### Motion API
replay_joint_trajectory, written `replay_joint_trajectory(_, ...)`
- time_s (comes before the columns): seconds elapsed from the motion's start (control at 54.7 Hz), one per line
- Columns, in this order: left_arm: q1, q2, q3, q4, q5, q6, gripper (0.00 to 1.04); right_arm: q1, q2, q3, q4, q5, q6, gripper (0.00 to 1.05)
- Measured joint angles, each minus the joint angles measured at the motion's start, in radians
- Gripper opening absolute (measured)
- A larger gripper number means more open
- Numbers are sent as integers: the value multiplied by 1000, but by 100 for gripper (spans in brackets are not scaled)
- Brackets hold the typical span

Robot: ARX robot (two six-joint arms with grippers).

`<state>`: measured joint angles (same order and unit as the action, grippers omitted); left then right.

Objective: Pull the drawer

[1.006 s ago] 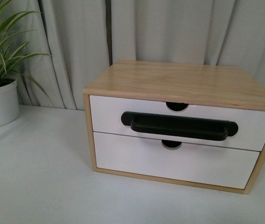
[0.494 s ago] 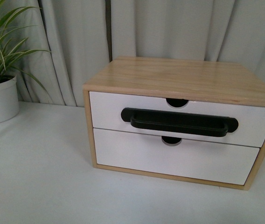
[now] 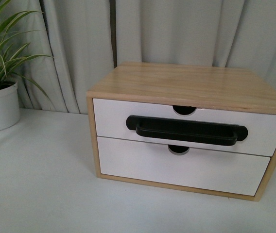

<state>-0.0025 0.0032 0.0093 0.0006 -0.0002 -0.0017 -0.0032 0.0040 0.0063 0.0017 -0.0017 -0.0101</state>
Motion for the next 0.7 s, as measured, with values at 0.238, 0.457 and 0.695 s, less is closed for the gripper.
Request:
replay_joint_trajectory(0.238, -172, 110, 6, 43, -479, 79, 99, -99, 206, 99, -183, -415, 24, 96)
replay_joint_trajectory(0.457, -198, 384, 93, 187, -384, 214, 99, -56, 417, 235, -133, -451, -86, 96)
replay_joint_trajectory(0.695, -172, 846, 319, 275, 89, 537, 99, 16, 734, 423, -105, -494, -365, 96)
